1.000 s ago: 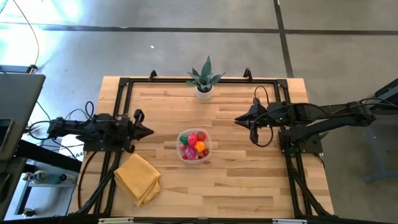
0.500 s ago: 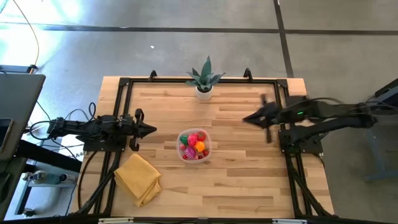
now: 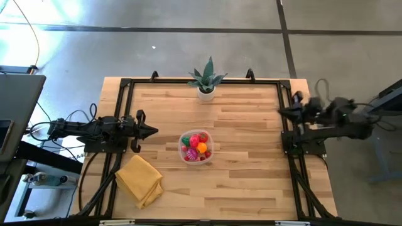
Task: Pick and placing Produce into tupperware
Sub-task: Return to Home Position
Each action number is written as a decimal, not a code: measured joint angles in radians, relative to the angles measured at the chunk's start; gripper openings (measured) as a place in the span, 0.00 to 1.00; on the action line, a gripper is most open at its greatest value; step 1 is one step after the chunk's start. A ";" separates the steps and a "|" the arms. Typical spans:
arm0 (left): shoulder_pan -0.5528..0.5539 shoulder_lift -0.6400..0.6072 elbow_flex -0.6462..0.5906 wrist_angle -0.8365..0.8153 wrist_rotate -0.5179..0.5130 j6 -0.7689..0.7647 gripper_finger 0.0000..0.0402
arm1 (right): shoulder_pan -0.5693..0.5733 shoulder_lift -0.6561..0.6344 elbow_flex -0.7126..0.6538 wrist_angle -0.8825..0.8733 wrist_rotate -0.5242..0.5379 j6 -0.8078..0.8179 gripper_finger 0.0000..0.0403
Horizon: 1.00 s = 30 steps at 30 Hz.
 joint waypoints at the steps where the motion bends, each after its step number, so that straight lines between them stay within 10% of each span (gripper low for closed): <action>1: 0.000 0.000 0.000 0.000 0.000 0.000 0.01 | 0.000 -0.013 -0.039 0.020 -0.003 0.011 0.00; 18: 0.000 0.000 0.001 0.000 0.000 0.000 0.01 | 0.000 -0.007 -0.499 0.500 -0.111 0.097 0.00; 30: 0.000 0.000 0.001 0.000 0.001 0.000 0.01 | 0.000 -0.007 -0.596 0.444 -0.155 0.075 0.00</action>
